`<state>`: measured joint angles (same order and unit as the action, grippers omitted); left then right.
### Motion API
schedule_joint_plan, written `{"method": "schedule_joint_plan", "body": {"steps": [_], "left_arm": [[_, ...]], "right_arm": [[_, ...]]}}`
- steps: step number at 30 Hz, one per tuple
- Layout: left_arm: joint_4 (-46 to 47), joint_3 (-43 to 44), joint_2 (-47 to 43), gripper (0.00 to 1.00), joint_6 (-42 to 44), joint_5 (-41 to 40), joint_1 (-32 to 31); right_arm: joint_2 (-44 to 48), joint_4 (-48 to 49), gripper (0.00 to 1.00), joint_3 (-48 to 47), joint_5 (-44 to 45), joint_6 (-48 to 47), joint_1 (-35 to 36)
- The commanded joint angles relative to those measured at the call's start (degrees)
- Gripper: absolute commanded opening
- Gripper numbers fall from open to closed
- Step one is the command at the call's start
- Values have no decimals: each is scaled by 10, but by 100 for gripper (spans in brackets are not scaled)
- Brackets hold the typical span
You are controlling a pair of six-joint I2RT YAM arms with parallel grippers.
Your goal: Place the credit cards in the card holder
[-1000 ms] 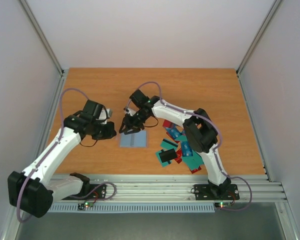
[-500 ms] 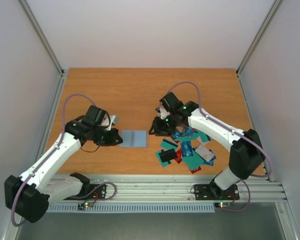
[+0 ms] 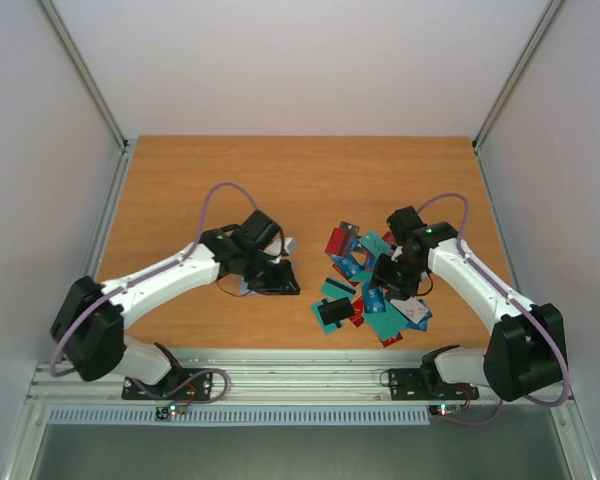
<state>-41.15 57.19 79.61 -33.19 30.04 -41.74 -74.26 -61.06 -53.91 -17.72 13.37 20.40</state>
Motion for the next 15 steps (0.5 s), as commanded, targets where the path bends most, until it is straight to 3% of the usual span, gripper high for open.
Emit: {"method": "schedule_joint_plan", "body": {"steps": [1,5,15], "left_arm": [[89,47,73,21,-71,-32,-48],[139,77,157,25,-118,-59,-82],[143,255,351,14,-121,-17,-109]], "right_arm": [[-28,-2,47,24,6,-42,-61],[-56,39,48,32,11,-61,-99],[-125,137,46,54,-55,-98,-145]]}}
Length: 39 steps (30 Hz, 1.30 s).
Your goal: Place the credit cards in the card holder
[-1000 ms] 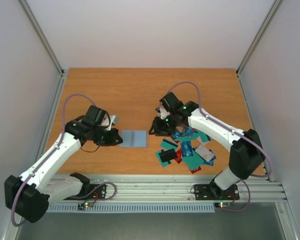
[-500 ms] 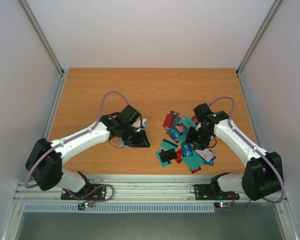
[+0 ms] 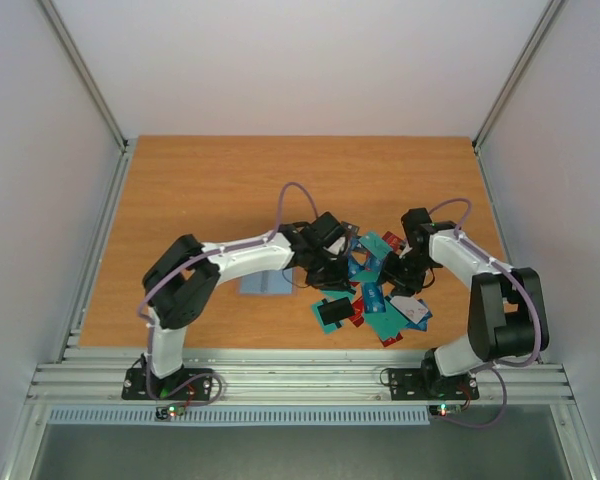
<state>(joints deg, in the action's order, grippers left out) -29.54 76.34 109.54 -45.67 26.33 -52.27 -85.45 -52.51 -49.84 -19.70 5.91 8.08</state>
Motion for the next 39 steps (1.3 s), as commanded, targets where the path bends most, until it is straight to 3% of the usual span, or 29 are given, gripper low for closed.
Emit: {"method": "schedule_joint_plan", "body": {"steps": [1,10,27,39], "left_arm": [[26,77,67,14,12,28,-4],[20,153,165,9,53,81,-5],[-15,166,246,5,126,113,-6],[-35,156,242,5,158,93,9]], "right_arm": [[-18,59,46,16,-45,-26,-26],[-50,115,46,37,-93,-24,-45],[-61,177,45,109,-144,7,-45],[7,125,45,112,-253,-16,-45]]}}
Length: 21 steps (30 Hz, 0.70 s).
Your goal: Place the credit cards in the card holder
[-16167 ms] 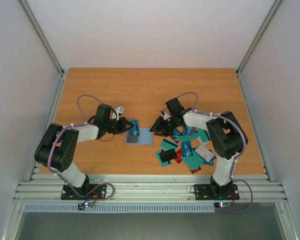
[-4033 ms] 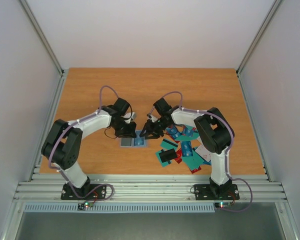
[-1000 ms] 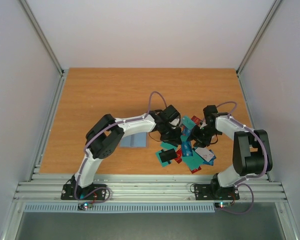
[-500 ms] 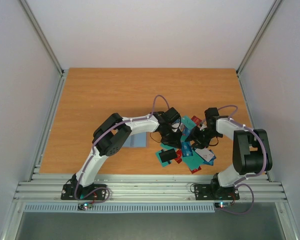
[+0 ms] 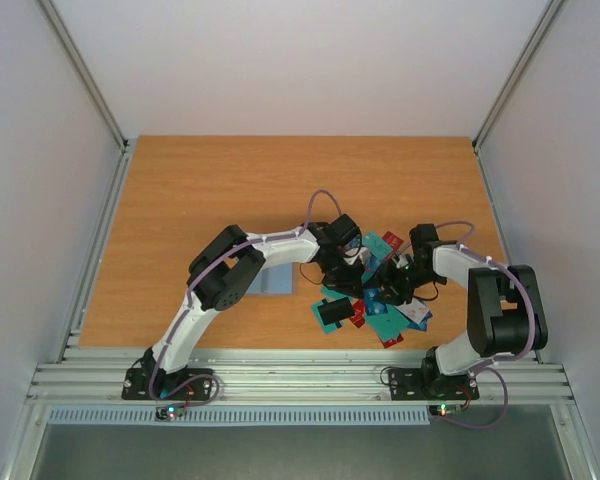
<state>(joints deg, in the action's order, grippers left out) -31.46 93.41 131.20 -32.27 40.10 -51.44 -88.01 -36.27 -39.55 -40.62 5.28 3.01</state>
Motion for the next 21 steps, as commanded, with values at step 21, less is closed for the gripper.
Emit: {"method": "schedule_joint_plan", "body": {"steps": [21], "left_arm": [[-50,-24,-15,5,72,-66,14]], "right_arm": [[-48,-122,44,-51,188,-10,43]]}}
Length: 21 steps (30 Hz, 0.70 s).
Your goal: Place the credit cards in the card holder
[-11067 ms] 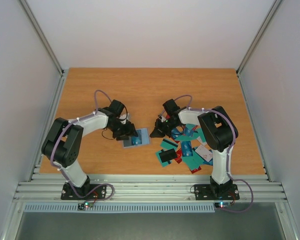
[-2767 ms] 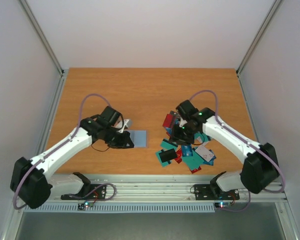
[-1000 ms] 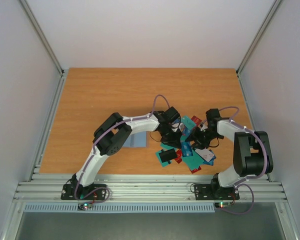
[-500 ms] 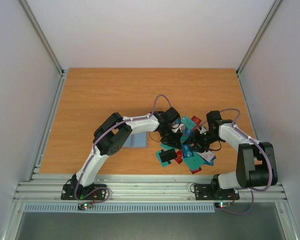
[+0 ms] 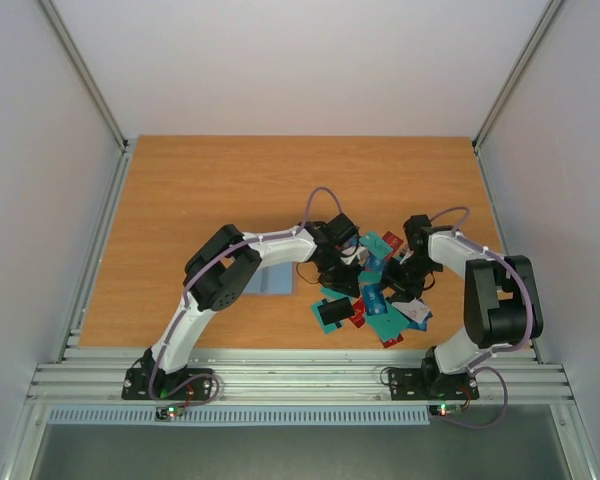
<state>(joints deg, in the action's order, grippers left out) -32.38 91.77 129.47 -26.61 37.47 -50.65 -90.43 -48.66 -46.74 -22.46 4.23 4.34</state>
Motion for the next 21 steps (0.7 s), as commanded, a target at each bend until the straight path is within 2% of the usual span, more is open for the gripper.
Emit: {"method": "schedule_joint_plan", "body": {"steps": [1,4,8,16,21], "left_arm": [[-41,-8,3,5,16,-39,7],[-41,-12,2,5,18,-37,9],[-38,-24,0,5,22,-38,18],[-24,-63,-22,5,21,-33,51],[-38,-63,-37,5,30,-38,54]], "right_arm": [[-20,5,44,29,0,5,36],[-4,24,44,58,-37,24,48],[14,68,44,87,-130,49,65],[22,115,44,73,-234,72,97],[58,41,44,49,-155,49,98]]}}
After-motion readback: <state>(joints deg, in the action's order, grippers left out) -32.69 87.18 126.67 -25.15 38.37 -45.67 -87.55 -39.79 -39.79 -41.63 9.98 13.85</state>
